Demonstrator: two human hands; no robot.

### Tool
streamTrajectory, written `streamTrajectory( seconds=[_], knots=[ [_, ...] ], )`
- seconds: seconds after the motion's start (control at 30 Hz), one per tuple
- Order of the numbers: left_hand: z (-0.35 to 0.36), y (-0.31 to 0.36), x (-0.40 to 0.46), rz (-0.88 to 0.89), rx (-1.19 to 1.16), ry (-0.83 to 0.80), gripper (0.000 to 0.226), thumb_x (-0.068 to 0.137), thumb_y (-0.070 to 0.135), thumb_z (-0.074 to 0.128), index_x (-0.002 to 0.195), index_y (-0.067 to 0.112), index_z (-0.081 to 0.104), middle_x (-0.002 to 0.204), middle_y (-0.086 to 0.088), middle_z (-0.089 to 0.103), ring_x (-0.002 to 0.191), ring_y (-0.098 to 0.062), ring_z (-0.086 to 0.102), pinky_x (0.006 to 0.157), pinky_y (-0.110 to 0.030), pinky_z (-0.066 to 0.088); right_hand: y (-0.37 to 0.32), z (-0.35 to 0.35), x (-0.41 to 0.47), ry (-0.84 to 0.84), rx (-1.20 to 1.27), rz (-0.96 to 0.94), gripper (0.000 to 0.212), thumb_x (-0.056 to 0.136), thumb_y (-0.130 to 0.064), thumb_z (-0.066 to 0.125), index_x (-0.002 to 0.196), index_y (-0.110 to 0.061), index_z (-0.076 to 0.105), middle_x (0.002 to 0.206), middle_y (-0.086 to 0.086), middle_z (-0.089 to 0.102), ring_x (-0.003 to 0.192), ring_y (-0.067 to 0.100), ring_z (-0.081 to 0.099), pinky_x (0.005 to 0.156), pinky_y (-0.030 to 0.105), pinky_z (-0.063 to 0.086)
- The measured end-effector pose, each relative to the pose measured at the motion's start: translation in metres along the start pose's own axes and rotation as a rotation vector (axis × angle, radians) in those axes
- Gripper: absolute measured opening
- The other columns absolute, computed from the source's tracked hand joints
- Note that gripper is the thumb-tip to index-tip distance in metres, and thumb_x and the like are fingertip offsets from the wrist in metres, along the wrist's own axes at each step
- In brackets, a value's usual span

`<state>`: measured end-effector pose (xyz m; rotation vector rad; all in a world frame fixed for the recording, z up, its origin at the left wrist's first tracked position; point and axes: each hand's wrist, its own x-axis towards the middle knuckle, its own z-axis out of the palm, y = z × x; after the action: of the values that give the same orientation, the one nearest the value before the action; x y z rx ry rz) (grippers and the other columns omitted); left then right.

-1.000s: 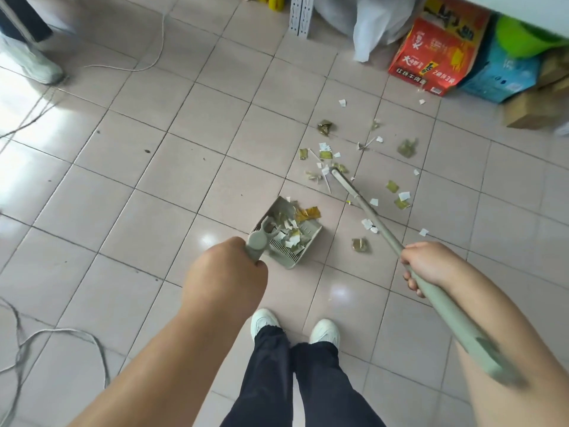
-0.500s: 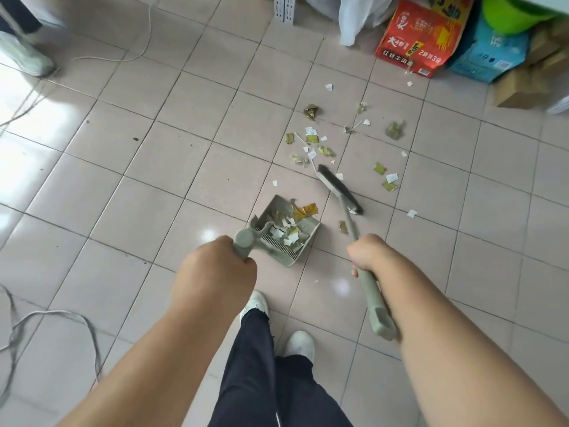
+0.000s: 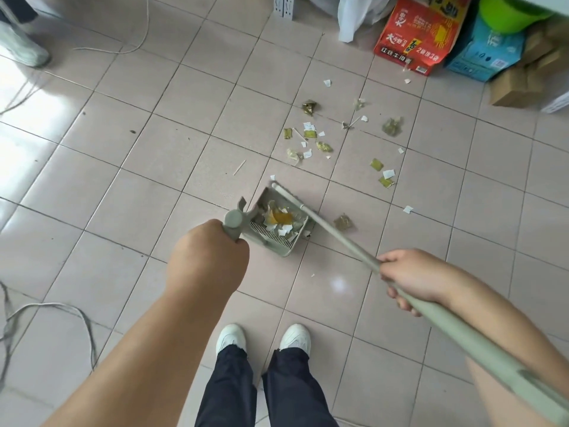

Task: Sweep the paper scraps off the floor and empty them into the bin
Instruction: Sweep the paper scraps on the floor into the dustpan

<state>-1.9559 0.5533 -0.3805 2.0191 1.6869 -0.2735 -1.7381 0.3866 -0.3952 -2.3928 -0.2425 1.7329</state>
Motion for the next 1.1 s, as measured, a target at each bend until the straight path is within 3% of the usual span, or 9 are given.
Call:
streamTrajectory(
  seconds=[0.17, 0.27, 0.4, 0.53, 0.67, 0.83, 1.1],
  knots=[
    [-0.013, -0.031, 0.001, -0.043, 0.012, 0.017, 0.014, 0.074, 0.024, 0.047, 0.062, 0.016, 0.045, 0.054, -0.002, 0.053, 0.048, -0.019, 0.046, 0.042, -0.023, 0.027, -0.032, 0.005, 0.030, 0.155, 0.031, -0.061, 0.014, 0.088, -0.010, 0.042, 0.082, -0.018, 0.052, 0.055, 0.009, 0.050, 0.024, 0.014, 0.045, 0.035, 0.017, 0.039],
    [-0.020, -0.052, 0.003, -0.075, 0.036, 0.017, 0.014, 0.075, 0.024, 0.046, 0.064, 0.016, 0.047, 0.055, -0.003, 0.054, 0.049, -0.021, 0.048, 0.043, -0.023, 0.028, -0.069, 0.030, 0.070, 0.187, -0.033, -0.089, 0.011, 0.088, -0.010, 0.040, 0.092, -0.009, 0.051, 0.058, 0.014, 0.053, 0.040, 0.022, 0.053, 0.050, 0.028, 0.047],
    [-0.025, -0.072, 0.007, -0.107, 0.040, 0.005, 0.012, 0.074, 0.025, 0.045, 0.065, 0.016, 0.047, 0.056, -0.004, 0.055, 0.050, -0.022, 0.049, 0.043, -0.024, 0.029, -0.106, 0.073, 0.101, 0.137, -0.130, -0.058, 0.029, 0.093, -0.012, 0.040, 0.112, 0.005, 0.051, 0.057, 0.016, 0.056, 0.053, 0.028, 0.058, 0.065, 0.038, 0.052],
    [-0.030, -0.079, 0.013, -0.106, 0.019, -0.002, 0.011, 0.075, 0.024, 0.046, 0.066, 0.017, 0.047, 0.059, -0.003, 0.055, 0.051, -0.020, 0.049, 0.043, -0.024, 0.029, -0.105, 0.117, 0.085, 0.060, -0.357, -0.042, 0.033, 0.097, -0.012, 0.038, 0.124, 0.006, 0.044, 0.035, 0.008, 0.056, 0.036, 0.022, 0.058, 0.043, 0.021, 0.044],
    [-0.032, -0.080, 0.016, -0.089, -0.009, -0.013, 0.011, 0.076, 0.024, 0.046, 0.068, 0.017, 0.048, 0.062, -0.003, 0.056, 0.053, -0.019, 0.048, 0.043, -0.024, 0.028, -0.080, 0.119, 0.049, 0.004, -0.305, -0.038, 0.025, 0.089, -0.009, 0.038, 0.110, -0.006, 0.052, 0.058, 0.013, 0.055, 0.037, 0.022, 0.053, 0.043, 0.022, 0.045],
    [-0.032, -0.082, 0.016, -0.069, -0.024, -0.030, 0.010, 0.078, 0.025, 0.046, 0.075, 0.017, 0.051, 0.068, -0.004, 0.058, 0.060, -0.023, 0.052, 0.044, -0.024, 0.031, -0.067, 0.102, 0.018, 0.109, -0.157, -0.045, 0.011, 0.087, -0.016, 0.043, 0.090, -0.019, 0.053, 0.054, 0.008, 0.054, 0.028, 0.018, 0.050, 0.041, 0.021, 0.046],
    [-0.032, -0.085, 0.014, -0.070, -0.055, -0.037, 0.009, 0.078, 0.025, 0.047, 0.074, 0.019, 0.050, 0.066, -0.002, 0.056, 0.056, -0.020, 0.049, 0.044, -0.024, 0.029, -0.117, 0.129, 0.066, 0.191, -0.295, -0.101, 0.027, 0.090, -0.009, 0.039, 0.114, -0.002, 0.051, 0.060, 0.014, 0.056, 0.023, 0.017, 0.051, 0.034, 0.014, 0.038]
  ],
)
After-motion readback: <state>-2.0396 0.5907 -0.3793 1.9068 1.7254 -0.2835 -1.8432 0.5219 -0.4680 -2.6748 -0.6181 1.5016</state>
